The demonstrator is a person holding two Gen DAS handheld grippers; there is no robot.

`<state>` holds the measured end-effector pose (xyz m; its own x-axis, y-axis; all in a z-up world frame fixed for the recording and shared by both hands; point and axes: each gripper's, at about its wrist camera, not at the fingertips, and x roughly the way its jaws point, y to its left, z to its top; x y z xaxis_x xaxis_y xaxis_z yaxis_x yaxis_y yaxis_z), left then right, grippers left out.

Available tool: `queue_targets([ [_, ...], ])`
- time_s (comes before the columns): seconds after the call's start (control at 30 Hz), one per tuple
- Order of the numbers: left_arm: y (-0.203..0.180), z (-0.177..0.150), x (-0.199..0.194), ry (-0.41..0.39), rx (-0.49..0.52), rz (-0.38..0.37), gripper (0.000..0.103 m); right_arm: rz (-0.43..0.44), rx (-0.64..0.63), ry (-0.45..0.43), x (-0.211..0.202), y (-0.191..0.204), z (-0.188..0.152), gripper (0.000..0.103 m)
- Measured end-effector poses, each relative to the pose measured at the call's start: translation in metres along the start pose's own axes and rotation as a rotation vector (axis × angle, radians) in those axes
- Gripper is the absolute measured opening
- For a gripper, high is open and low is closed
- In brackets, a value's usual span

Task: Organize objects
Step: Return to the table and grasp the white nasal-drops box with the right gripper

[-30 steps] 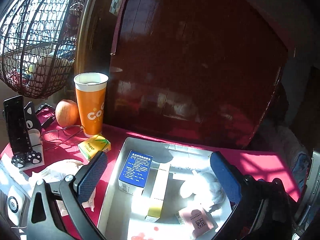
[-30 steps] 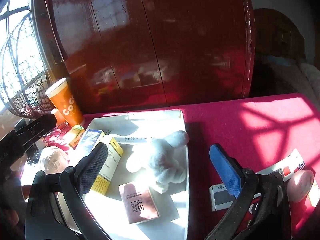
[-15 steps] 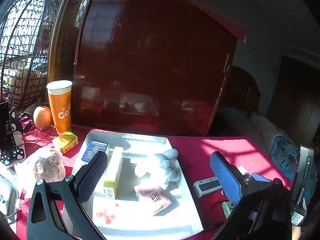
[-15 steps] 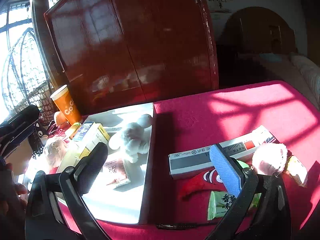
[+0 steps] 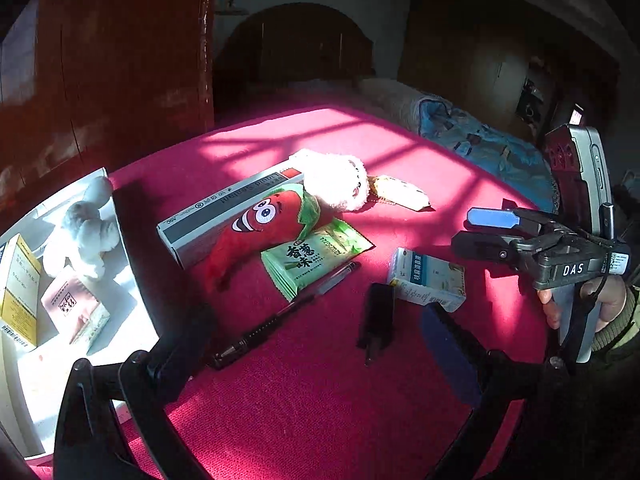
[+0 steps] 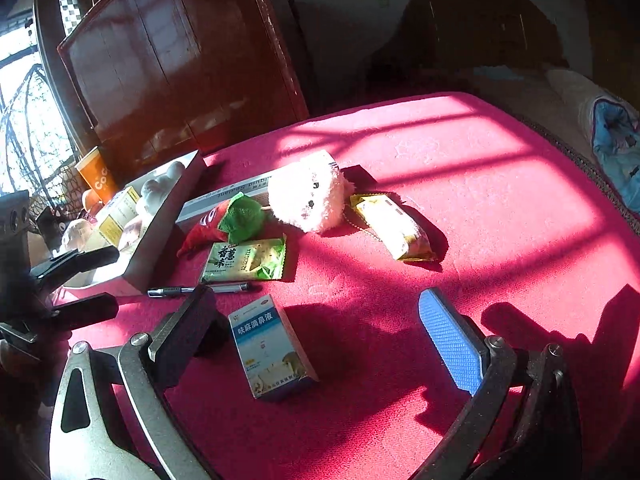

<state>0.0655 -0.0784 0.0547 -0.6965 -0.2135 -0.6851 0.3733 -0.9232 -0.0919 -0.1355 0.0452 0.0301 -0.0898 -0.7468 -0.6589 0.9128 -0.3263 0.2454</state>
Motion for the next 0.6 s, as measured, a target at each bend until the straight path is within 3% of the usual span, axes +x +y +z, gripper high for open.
queue_targets([
  [0.2, -0.014, -0.008, 0.026, 0.087, 0.051, -0.011, 0.103, 0.004, -0.191, 0.079, 0.024, 0.026, -0.017, 0.094],
  [0.27, -0.012, -0.01, 0.031, 0.105, 0.039, -0.012, 0.103, -0.025, -0.229, 0.109, 0.035, 0.03, -0.019, 0.076],
  [0.4, -0.012, -0.011, 0.037, 0.124, 0.041, -0.021, 0.102, -0.028, -0.258, 0.133, 0.043, 0.033, -0.017, 0.056],
  [0.43, -0.013, -0.009, 0.04, 0.129, 0.047, -0.026, 0.102, -0.041, -0.255, 0.134, 0.043, 0.031, -0.017, 0.04],
  [0.53, -0.019, -0.006, 0.05, 0.146, 0.07, -0.042, 0.087, -0.048, -0.186, 0.116, 0.039, 0.017, -0.015, 0.036],
  [0.6, -0.022, -0.006, 0.059, 0.174, 0.082, -0.034, 0.068, -0.042, -0.142, 0.104, 0.035, 0.007, -0.016, 0.036],
])
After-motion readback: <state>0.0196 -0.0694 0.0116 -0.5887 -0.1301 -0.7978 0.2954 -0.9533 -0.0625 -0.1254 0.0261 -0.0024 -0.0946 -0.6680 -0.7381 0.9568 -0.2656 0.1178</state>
